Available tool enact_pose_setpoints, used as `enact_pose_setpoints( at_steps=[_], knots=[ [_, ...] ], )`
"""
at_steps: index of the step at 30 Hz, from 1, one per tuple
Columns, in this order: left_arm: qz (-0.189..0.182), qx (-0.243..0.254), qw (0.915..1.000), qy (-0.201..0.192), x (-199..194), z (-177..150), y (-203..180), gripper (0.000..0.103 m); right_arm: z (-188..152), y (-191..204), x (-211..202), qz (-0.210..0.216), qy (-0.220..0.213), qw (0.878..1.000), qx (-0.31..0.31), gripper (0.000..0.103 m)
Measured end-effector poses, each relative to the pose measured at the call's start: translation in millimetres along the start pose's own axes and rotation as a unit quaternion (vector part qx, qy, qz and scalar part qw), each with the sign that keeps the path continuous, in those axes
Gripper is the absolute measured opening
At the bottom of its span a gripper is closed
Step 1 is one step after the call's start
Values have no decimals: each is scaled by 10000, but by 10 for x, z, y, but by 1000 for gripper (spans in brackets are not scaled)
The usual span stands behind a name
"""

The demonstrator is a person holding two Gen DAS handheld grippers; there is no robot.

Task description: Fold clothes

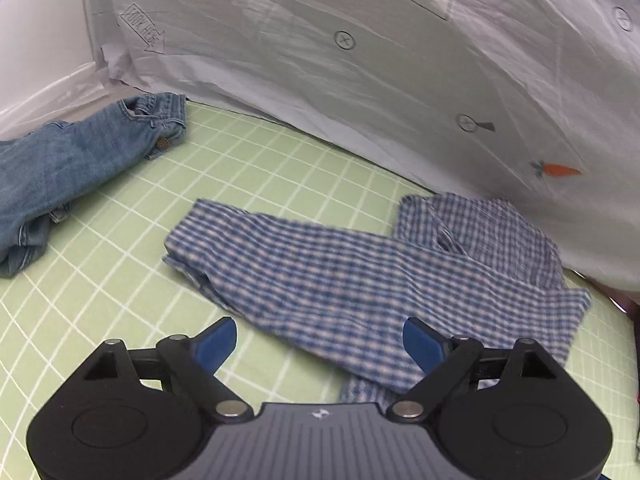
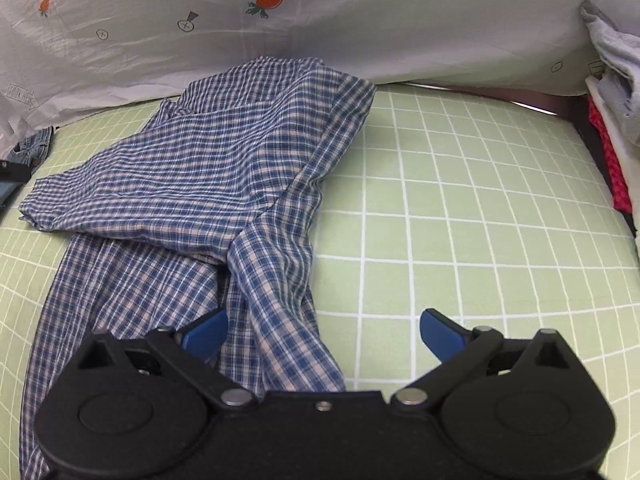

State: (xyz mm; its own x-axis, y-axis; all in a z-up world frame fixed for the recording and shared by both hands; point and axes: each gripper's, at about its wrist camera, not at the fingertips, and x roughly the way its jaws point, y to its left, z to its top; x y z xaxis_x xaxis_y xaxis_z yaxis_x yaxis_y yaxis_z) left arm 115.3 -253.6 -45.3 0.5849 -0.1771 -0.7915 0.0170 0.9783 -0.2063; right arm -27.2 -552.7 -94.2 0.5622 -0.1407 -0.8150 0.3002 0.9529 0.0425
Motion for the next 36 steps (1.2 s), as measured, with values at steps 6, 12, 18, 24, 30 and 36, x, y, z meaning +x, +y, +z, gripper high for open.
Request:
enact_pose_setpoints(
  at_steps=[6, 12, 18, 24, 30, 36],
  knots=[
    [-204, 503, 9985, 91, -475, -489, -284, 90, -387, -130, -408, -97, -187, 9994, 256, 103],
    [-195, 809, 9965, 116, -806, -860, -385, 90, -824, -173, -645, -187, -62, 9997, 153, 103],
    [-39, 838, 9963, 182, -1050, -1216, -364, 90, -1225, -263, -803, -338, 75, 9994, 54, 100],
    [94, 723, 9970, 257, -1254, -1516, -359, 90, -1404, -457, -878, -191, 188, 9992, 291, 76],
    [86, 716, 9973, 139, -1434, -1781, -410, 90, -1545, -621, -851, -21, 383, 9980, 499, 51],
    [62, 796, 9966, 207, -1548, -1946, -290, 90, -1692, -694, -863, 110, 469, 9963, 710, 4]
  ],
)
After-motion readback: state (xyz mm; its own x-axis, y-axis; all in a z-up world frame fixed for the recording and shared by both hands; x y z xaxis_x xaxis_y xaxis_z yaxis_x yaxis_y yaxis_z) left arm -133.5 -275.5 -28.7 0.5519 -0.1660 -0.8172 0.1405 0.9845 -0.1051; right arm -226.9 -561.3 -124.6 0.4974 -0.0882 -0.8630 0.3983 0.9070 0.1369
